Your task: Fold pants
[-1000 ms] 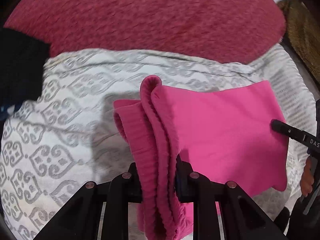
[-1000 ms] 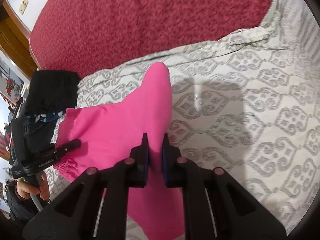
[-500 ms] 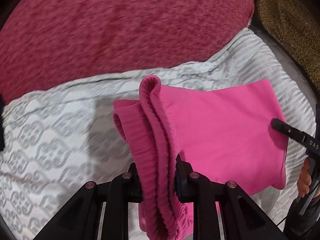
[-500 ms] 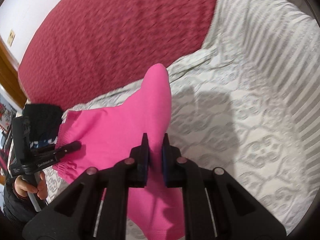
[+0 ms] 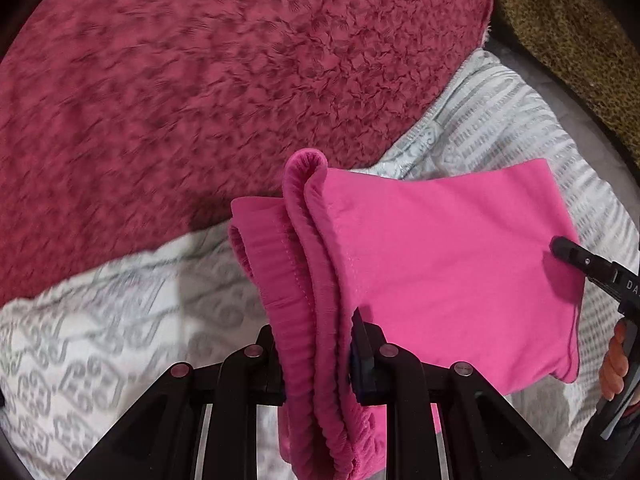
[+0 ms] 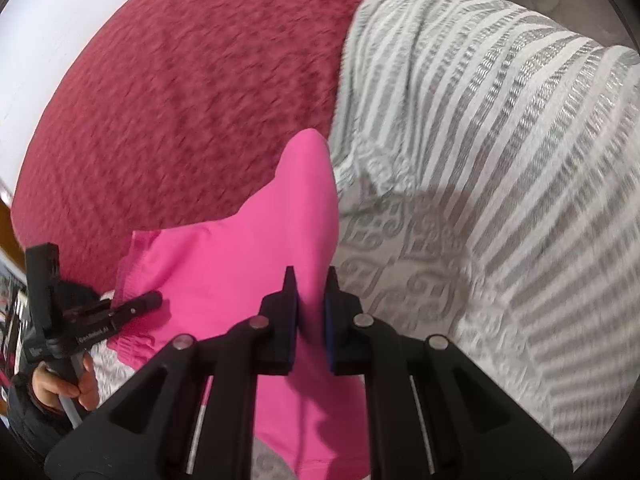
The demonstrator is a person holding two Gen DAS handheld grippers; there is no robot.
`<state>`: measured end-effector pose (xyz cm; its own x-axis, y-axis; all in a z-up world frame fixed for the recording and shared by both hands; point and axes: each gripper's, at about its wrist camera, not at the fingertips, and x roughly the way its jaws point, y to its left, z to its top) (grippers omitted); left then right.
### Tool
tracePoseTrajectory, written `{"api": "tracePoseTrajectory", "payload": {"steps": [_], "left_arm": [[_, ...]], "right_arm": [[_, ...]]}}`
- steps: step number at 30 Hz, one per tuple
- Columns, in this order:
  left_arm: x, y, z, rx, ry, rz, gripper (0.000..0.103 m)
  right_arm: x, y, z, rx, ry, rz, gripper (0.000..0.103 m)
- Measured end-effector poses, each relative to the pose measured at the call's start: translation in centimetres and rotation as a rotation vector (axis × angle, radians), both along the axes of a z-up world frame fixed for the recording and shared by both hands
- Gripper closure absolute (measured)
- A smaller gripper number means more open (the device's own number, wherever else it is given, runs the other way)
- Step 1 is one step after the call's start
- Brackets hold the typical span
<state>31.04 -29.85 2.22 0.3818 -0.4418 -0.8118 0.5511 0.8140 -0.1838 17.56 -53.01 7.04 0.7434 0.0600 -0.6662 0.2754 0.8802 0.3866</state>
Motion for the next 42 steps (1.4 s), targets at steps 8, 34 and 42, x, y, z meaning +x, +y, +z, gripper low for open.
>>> {"api": "tracePoseTrajectory", "payload": {"steps": [8,34,42], "left_arm": [[5.5,-3.9,-3.4,0.046,0.012,-0.007,0.082],[0.3,-3.7,-2.6,0.215,-0.229,0.000,0.025],[-10.6,1.6,2.2,0.093,-0.240,0.039,0.024]], "right_arm": [[4.6,-3.2,-2.7,-0.023,0.045,-0.049,0.091],[-1.8,1.8,-4.1,-0.270,0.139,-0.141,0.049],[-9.1,10.1,-2.1,-0.299,0.133,-0.132,0.043]]}}
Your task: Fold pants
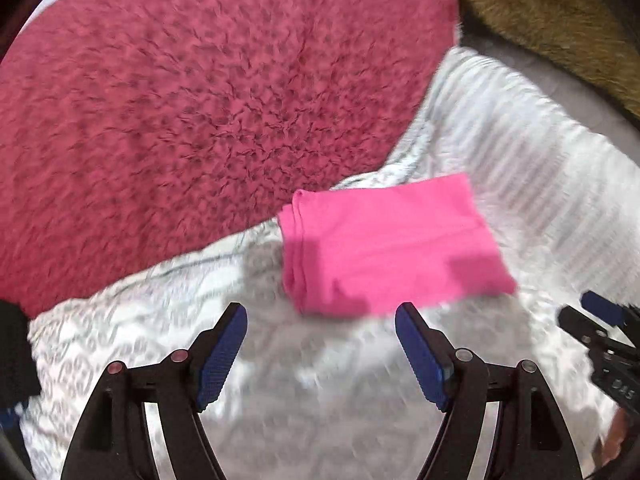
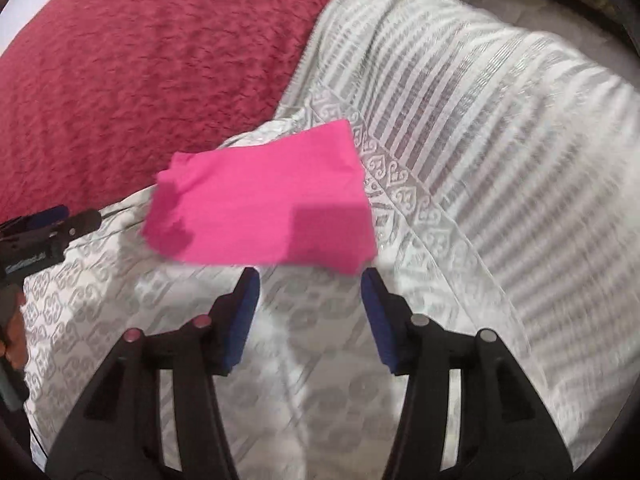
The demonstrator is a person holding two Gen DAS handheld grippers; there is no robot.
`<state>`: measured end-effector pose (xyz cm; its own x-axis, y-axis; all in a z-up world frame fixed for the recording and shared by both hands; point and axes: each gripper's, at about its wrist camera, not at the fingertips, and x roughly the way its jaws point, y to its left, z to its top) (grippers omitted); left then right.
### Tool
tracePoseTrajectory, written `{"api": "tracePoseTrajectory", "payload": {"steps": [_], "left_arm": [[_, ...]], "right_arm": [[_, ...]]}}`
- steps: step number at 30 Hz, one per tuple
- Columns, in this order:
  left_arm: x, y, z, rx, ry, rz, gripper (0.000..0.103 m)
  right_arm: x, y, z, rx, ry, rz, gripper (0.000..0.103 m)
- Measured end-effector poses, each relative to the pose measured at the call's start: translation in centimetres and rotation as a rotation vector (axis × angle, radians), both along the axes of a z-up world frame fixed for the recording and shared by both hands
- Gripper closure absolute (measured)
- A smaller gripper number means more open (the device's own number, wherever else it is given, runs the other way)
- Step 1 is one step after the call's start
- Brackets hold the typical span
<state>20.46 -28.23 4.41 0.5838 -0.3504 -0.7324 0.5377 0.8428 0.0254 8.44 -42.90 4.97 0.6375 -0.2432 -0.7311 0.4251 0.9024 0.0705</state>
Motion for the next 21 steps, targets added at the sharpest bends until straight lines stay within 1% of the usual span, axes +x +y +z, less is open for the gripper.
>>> {"api": "tracePoseTrajectory", "payload": {"steps": [2,3,8,12,15,18,21], "left_arm": [[-3.1,0.9,0.6,-0.003,-0.027,-0.005,0.021],[-3.6,1.5,1.1,-0.007,-0.037,-0.005,0.020],[-9.3,4.6,3.4,-0.025,-0.086,0.030,0.020],[-11.3,5.8,4.6,-0.019,-0.116,0.033,0.019],[-12.3,6.6,5.2,-0.039,-0.128,0.040,0.019],[-13.7,6.9,5.8,-0.039,-0.156,0.031,0.019],[-14.9,6.9,6.2,-0.047,-0.160,0.011,0.019]], "right_arm": [[-1.9,2.2,0.8,-0.018,-0.018,-0.007,0.038],[-2.4,2.9,1.0,-0.021,-0.029,-0.008,0.038],[-5.4,6.6,3.0,-0.034,-0.057,-0.036,0.038],[-7.2,8.1,4.0,-0.025,-0.062,-0.067,0.037],[-8.5,9.0,4.7,-0.031,-0.067,-0.079,0.037],[-9.8,9.8,5.4,-0.036,-0.077,-0.100,0.037],[-10.4,10.1,5.8,-0.040,-0.078,-0.103,0.037]]}}
